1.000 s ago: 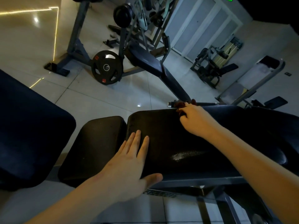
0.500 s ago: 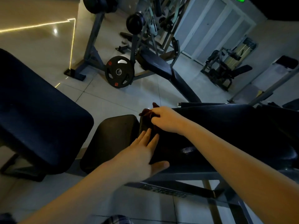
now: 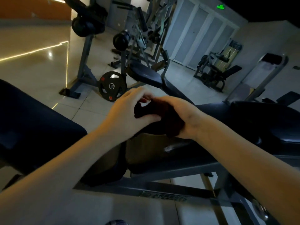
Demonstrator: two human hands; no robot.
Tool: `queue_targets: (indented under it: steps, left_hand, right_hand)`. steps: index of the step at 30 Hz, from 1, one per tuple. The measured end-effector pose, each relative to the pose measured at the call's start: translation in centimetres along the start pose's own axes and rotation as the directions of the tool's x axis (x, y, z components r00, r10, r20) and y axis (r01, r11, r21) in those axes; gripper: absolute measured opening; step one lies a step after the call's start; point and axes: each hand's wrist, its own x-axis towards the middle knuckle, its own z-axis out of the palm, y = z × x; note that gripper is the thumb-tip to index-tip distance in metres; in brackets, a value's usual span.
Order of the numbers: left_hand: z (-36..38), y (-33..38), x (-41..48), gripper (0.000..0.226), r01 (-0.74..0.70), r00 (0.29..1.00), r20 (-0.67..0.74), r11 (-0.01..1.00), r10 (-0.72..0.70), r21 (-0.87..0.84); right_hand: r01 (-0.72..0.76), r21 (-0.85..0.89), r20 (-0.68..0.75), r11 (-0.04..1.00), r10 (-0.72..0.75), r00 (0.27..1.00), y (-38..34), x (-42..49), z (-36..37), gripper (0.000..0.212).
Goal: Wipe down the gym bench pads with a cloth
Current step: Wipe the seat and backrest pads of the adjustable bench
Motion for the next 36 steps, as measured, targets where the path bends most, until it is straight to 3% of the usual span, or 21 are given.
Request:
queue_targets:
  steps: [6, 9, 13, 18, 24, 29, 31, 33, 36]
  left_hand:
    - [-2.6, 2.8, 4.2, 0.007, 0.079, 0.994, 0.087, 0.982, -0.065, -0.171]
    - [-3.6, 4.1, 5.9, 0.018, 0.143, 0.987, 0.105, 0.974, -0.125, -0.177]
    - [-5.1, 4.8, 7.7, 0.024, 0.212, 0.976, 0.091, 0.961, -0.198, -0.179]
    - [-6.9, 6.1, 9.5, 0.028, 0.311, 0.940, 0.207, 0.928, -0.269, -0.206]
    - [-9.7, 6.2, 11.3, 0.030, 0.454, 0.839, 0.375, 0.888, -0.395, -0.080]
    - [-10.9, 5.7, 11.5, 0.022, 0.526, 0.762, 0.430, 0.850, -0.484, 0.026]
    - [-10.4, 5.3, 11.6, 0.018, 0.566, 0.755, 0.414, 0.824, -0.509, -0.019]
    - [-9.7, 5.0, 11.5, 0.013, 0.667, 0.708, 0.424, 0.733, -0.565, -0.135]
    - [-8.7, 4.7, 11.1, 0.016, 0.755, 0.618, 0.462, 0.644, -0.636, -0.125]
  right_hand:
    - [0.051, 0.103, 0.196, 0.993, -0.070, 0.978, -3.3, -2.9, -1.7, 0.055]
    - [0.148, -0.085, 0.303, 0.985, -0.116, 0.946, -4.4, -4.2, -2.3, 0.043]
    - [0.237, -0.250, -0.014, 0.939, -0.248, 0.969, -6.7, -4.5, -3.5, 0.033]
    - [0.321, -0.404, -0.168, 0.857, -0.414, 0.895, -9.3, -4.7, -4.5, 0.026]
    - [0.415, -0.188, -0.204, 0.890, -0.448, 0.870, -9.9, -4.5, -5.1, 0.028]
    - [0.482, 0.005, -0.182, 0.876, -0.473, 0.862, -9.8, -4.2, -5.6, 0.039]
    - [0.511, 0.038, -0.170, 0.859, -0.498, 0.850, -9.9, -3.7, -5.3, 0.044]
    - [0.518, 0.117, -0.173, 0.848, -0.496, 0.851, -10.3, -3.1, -5.5, 0.049]
    - [0.421, 0.167, -0.107, 0.892, -0.408, 0.907, -10.7, -2.1, -5.6, 0.046]
